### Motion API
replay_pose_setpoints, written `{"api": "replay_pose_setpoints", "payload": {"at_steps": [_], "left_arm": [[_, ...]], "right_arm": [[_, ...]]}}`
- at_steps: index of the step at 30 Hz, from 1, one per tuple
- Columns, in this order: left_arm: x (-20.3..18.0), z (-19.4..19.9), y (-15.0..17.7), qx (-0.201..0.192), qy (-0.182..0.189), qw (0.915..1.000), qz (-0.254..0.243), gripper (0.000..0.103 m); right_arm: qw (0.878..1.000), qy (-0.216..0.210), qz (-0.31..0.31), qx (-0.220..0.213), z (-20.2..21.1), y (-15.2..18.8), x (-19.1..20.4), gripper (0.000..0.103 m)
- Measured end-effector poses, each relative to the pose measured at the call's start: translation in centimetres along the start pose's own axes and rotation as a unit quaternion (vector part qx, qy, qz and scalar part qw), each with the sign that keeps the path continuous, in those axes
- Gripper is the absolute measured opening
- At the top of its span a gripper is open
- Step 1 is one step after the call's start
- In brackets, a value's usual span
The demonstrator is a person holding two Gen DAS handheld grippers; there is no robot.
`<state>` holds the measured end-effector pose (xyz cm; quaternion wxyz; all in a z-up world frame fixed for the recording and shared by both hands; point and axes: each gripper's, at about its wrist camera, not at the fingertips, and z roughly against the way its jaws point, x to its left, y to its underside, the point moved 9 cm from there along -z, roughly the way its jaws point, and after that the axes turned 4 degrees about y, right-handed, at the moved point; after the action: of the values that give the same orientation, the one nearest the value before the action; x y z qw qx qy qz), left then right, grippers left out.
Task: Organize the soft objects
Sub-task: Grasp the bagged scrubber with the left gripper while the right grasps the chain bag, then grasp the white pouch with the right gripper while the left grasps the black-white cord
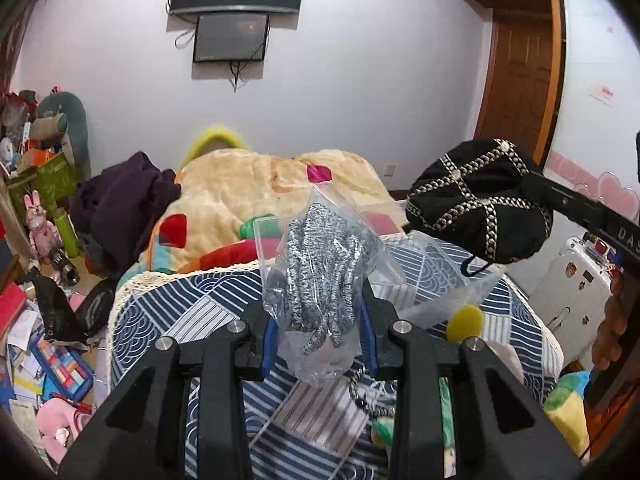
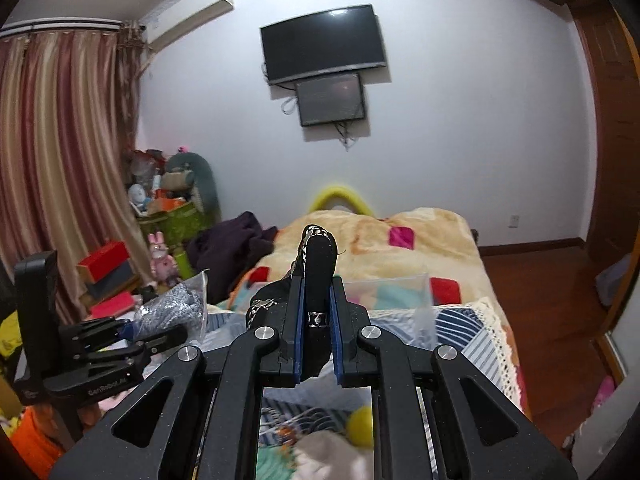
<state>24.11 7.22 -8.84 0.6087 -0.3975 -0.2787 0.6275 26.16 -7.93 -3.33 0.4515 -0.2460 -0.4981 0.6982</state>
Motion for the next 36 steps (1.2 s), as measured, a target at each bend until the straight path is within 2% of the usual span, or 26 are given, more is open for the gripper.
{"api": "replay_pose_setpoints", "payload": {"at_steps": [6, 12, 18, 21, 24, 26, 28, 30, 32, 33, 34, 36], "left_arm": [[0.7, -5.0, 0.4, 0.049, -0.010, 0.9987, 0.002, 0.033], [0.1, -9.2, 1.4, 0.089, -0.025, 0.9953, -0.028, 0.033], [-0.3, -11.0, 2.2, 0.116, -0.017, 0.9928, -0.022, 0.034], [-0.5, -10.9, 2.3, 0.118, -0.016, 0.9926, -0.025, 0.040], [-1.0, -10.0, 2.1, 0.112, -0.011, 0.9933, -0.026, 0.051], [-1.3, -9.1, 1.5, 0.098, -0.013, 0.9946, -0.031, 0.063], [-1.8, -7.6, 0.7, 0.081, -0.010, 0.9960, -0.035, 0.068], [-2.4, -6.3, 0.1, 0.071, -0.001, 0.9968, -0.037, 0.072], [-2.8, -4.7, -0.5, 0.059, 0.003, 0.9975, -0.040, 0.086], [-3.0, -3.9, -0.7, 0.051, 0.003, 0.9979, -0.040, 0.090], [-3.1, -3.2, -0.9, 0.044, 0.004, 0.9983, -0.038, 0.096], [-3.5, -1.8, -0.9, 0.033, 0.009, 0.9986, -0.040, 0.099]], "right_arm": [[0.999, 0.028, -0.004, 0.045, -3.8, 1.8, -1.7, 0.010], [0.994, 0.023, 0.008, 0.107, -6.6, 4.6, -1.8, 0.010], [0.989, 0.016, 0.016, 0.143, -7.5, 6.1, -2.0, 0.011], [0.989, 0.021, 0.018, 0.148, -7.4, 6.2, -2.4, 0.014], [0.990, 0.024, 0.018, 0.137, -6.7, 5.7, -2.7, 0.022], [0.991, 0.020, 0.014, 0.130, -6.3, 5.2, -2.8, 0.029], [0.993, 0.025, 0.012, 0.114, -5.7, 4.3, -2.9, 0.044], [0.995, 0.029, 0.016, 0.096, -4.6, 3.4, -2.9, 0.052], [0.996, 0.029, 0.017, 0.081, -3.5, 2.7, -2.9, 0.058], [0.997, 0.028, 0.016, 0.072, -2.8, 2.4, -2.9, 0.061], [0.997, 0.029, 0.017, 0.064, -2.1, 2.2, -2.9, 0.068], [0.998, 0.031, 0.019, 0.051, -0.9, 1.9, -2.8, 0.074]]}}
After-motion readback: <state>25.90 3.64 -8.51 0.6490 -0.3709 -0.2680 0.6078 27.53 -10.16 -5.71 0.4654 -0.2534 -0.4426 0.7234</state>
